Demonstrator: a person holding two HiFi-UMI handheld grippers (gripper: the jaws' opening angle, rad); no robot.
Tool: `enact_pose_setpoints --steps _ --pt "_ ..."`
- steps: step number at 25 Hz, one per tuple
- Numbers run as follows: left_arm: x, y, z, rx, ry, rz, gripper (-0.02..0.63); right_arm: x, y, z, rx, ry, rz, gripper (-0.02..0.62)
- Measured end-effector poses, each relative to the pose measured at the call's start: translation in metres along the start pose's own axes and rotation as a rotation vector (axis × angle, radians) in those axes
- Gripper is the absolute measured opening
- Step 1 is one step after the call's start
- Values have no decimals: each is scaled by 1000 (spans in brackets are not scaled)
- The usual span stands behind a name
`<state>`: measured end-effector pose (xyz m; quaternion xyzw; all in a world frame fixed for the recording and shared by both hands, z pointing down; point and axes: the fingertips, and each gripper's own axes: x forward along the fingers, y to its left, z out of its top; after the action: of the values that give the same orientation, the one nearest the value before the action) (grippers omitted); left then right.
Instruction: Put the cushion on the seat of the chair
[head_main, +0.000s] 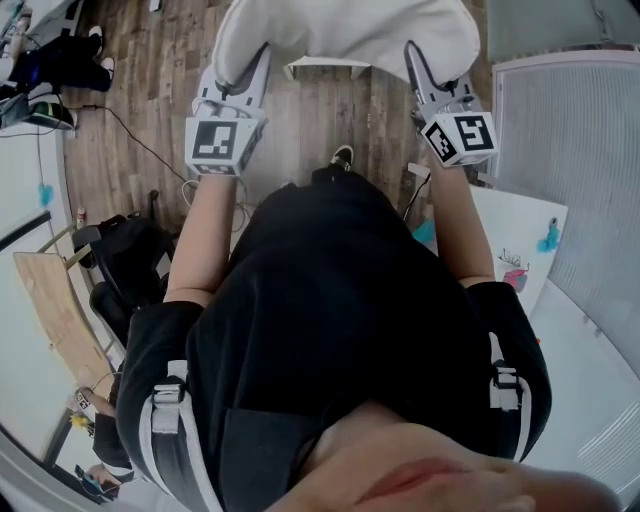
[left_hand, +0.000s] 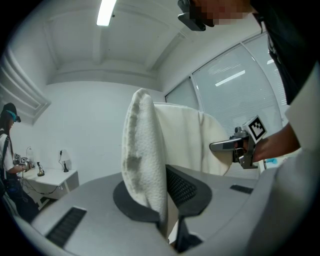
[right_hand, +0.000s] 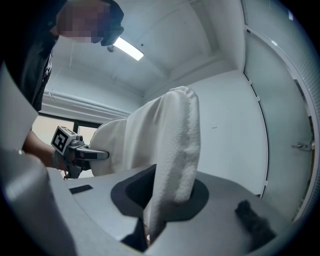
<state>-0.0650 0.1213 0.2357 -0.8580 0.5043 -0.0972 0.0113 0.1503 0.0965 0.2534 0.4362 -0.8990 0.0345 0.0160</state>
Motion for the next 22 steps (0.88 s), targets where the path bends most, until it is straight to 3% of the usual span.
enact_pose_setpoints --steps 10,14,18,22 --pt "40 -1 5 8 25 34 54 22 -43 -4 14 -2 42 49" --pt "71 19 -5 -2 45 43 54 57 -64 -14 23 8 58 49" --pt "60 -1 3 7 35 33 54 32 -62 -9 16 3 53 49" --pt "75 14 -2 0 35 31 54 50 -69 -10 9 9 53 49"
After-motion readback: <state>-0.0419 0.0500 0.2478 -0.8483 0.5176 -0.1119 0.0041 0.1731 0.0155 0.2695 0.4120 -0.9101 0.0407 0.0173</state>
